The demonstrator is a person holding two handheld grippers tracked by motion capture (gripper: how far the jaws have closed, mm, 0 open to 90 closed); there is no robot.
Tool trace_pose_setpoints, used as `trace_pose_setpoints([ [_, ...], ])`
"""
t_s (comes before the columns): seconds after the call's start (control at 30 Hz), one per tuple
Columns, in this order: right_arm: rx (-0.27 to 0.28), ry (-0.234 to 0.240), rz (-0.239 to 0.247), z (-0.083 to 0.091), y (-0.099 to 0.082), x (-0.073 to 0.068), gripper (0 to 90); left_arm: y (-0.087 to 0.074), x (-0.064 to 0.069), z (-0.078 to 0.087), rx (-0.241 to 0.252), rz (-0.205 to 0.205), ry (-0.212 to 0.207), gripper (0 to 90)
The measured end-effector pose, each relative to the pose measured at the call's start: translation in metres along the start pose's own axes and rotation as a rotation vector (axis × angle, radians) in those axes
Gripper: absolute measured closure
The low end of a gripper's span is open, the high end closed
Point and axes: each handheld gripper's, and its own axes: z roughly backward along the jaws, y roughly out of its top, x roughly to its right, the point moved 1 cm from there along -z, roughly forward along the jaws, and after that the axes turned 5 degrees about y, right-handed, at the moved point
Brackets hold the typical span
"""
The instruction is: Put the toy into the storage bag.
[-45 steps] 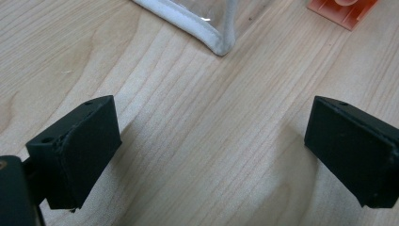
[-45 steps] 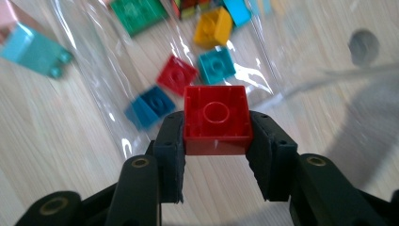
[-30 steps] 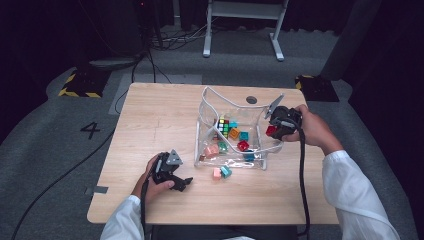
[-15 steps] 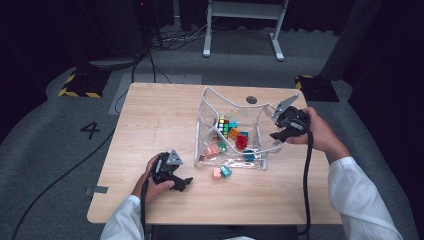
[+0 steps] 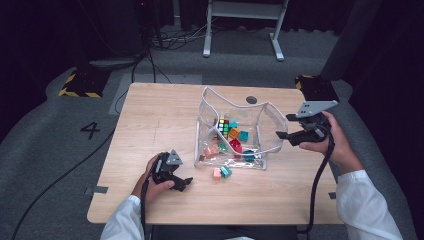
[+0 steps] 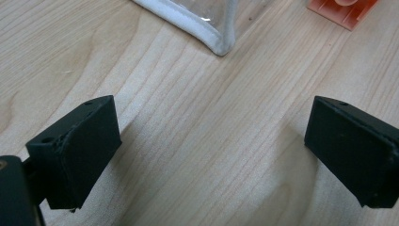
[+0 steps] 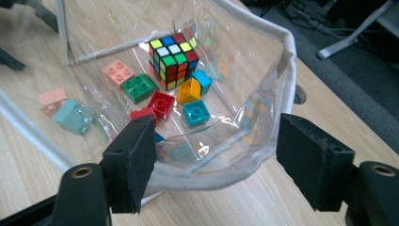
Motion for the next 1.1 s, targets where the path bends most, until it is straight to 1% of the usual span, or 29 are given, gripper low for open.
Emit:
trace_pose_setpoints([
  [0.03,0.017,-0.008,-0.006,0.003,-0.002,-0.001,29.4,0.0,0.0,0.0,0.0,-0.001,0.006,4.0],
  [0.07,0.031,-0.007,-0.02,0.006,-0.004,-0.003,29.4,0.0,0.0,0.0,0.001,0.0,0.001,4.0],
  [0.13,0.065,-0.013,-0.027,0.013,-0.009,-0.004,29.3,0.0,0.0,0.0,0.001,0.0,0.001,4.0],
  [0.17,0.081,-0.025,-0.036,0.016,-0.011,-0.005,29.3,0.0,0.0,0.0,0.001,0.0,0.0,4.0],
  [0.23,0.107,-0.027,-0.039,0.023,-0.017,-0.008,29.3,0.0,0.0,0.0,0.004,0.001,-0.006,4.0],
  [0.27,0.12,-0.033,-0.037,0.027,-0.02,-0.008,29.3,0.0,0.0,0.0,-0.001,0.001,0.007,4.0],
  [0.37,0.141,-0.04,-0.046,0.034,-0.033,-0.013,29.0,0.0,0.0,0.0,0.003,0.003,-0.011,4.0],
  [0.4,0.149,-0.041,-0.051,0.034,-0.036,-0.014,29.0,0.0,0.0,0.0,0.005,-0.002,-0.003,4.0],
  [0.43,0.151,-0.042,-0.053,0.034,-0.041,-0.015,29.0,0.0,0.0,0.0,0.003,0.003,-0.011,4.0],
  [0.5,0.16,-0.034,-0.064,0.033,-0.052,-0.018,29.0,0.0,0.0,0.0,0.005,-0.002,-0.002,4.0],
  [0.53,0.159,-0.032,-0.07,0.032,-0.056,-0.019,29.0,0.0,0.0,0.0,0.004,0.001,-0.006,4.0],
  [0.57,0.155,-0.021,-0.075,0.03,-0.062,-0.021,29.0,0.0,0.0,0.0,0.003,0.003,-0.011,4.0],
  [0.6,0.152,-0.016,-0.078,0.028,-0.067,-0.023,29.0,0.0,0.0,0.0,0.0,0.0,0.001,4.0],
  [0.63,0.151,-0.013,-0.082,0.025,-0.072,-0.025,29.1,0.0,0.0,0.0,0.001,0.0,0.0,4.0],
  [0.73,0.141,0.01,-0.093,0.014,-0.087,-0.034,29.3,0.0,0.001,-0.001,0.003,0.004,-0.011,4.0],
  [0.77,0.139,0.014,-0.099,0.011,-0.09,-0.036,29.7,0.0,0.0,0.0,0.001,-0.001,0.001,4.0],
  [0.8,0.139,0.025,-0.106,0.007,-0.093,-0.039,29.8,0.0,0.0,0.0,0.002,-0.002,0.002,4.0],
  [0.83,0.129,0.034,-0.1,0.002,-0.098,-0.043,29.8,0.0,0.0,0.0,0.001,0.0,0.001,4.0],
  [0.87,0.125,0.033,-0.092,-0.001,-0.101,-0.045,29.9,0.0,0.0,0.0,-0.002,0.0,0.007,4.0],
  [0.93,0.137,0.062,-0.106,-0.009,-0.107,-0.052,30.4,0.0,0.0,0.0,0.001,0.0,0.0,4.0],
  [0.97,0.14,0.076,-0.109,-0.014,-0.11,-0.056,31.2,0.0,0.0,0.0,-0.001,0.0,0.004,4.0],
  [1.03,0.144,0.078,-0.111,-0.017,-0.112,-0.059,32.1,0.0,0.0,0.0,0.0,0.0,0.0,4.0],
  [1.07,0.149,0.1,-0.118,-0.029,-0.118,-0.068,33.4,0.0,0.0,0.0,0.0,0.0,0.0,4.0],
  [1.1,0.15,0.107,-0.113,-0.034,-0.119,-0.071,33.9,0.0,0.0,0.0,0.003,-0.001,-0.001,4.0],
])
